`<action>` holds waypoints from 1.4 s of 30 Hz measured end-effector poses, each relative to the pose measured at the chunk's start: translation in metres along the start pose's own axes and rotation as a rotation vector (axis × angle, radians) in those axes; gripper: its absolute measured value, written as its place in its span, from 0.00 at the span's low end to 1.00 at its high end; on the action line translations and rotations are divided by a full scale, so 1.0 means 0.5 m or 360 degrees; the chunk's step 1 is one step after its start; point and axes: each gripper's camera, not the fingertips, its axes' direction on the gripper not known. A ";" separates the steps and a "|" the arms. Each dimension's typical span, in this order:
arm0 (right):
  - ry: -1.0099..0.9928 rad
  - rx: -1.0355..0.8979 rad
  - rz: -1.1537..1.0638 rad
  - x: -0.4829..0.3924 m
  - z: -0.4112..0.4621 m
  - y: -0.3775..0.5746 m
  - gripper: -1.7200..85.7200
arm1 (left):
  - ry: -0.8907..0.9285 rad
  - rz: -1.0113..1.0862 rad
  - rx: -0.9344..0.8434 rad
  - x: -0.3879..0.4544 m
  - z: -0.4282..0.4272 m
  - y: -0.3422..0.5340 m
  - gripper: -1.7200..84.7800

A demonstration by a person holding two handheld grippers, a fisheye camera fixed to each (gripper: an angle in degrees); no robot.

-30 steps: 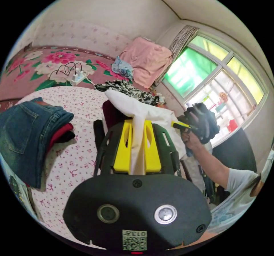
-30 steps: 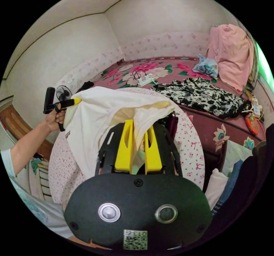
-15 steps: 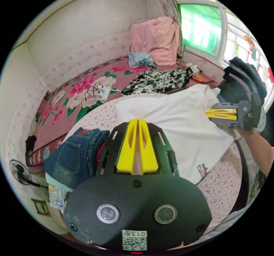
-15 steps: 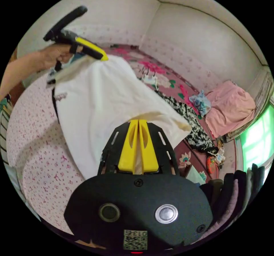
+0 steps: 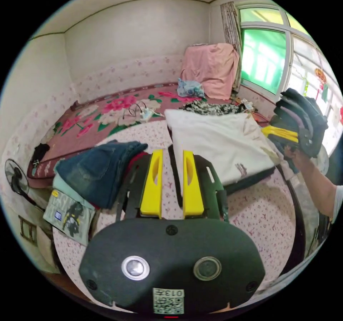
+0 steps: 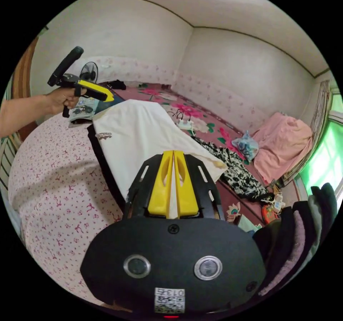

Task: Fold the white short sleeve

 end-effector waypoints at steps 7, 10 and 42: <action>-0.0113 -0.0356 -0.0069 -0.048 0.098 0.028 0.02 | 0.0176 -0.0033 -0.0382 0.025 0.111 0.050 0.04; -0.0174 -0.0357 0.0050 -0.040 0.093 0.018 0.02 | 0.0150 -0.0067 -0.0382 0.017 0.125 0.047 0.03; -0.0422 -0.0292 0.0202 -0.660 0.154 -0.224 0.11 | 0.0099 -0.0386 -0.0198 -0.575 0.042 0.339 0.12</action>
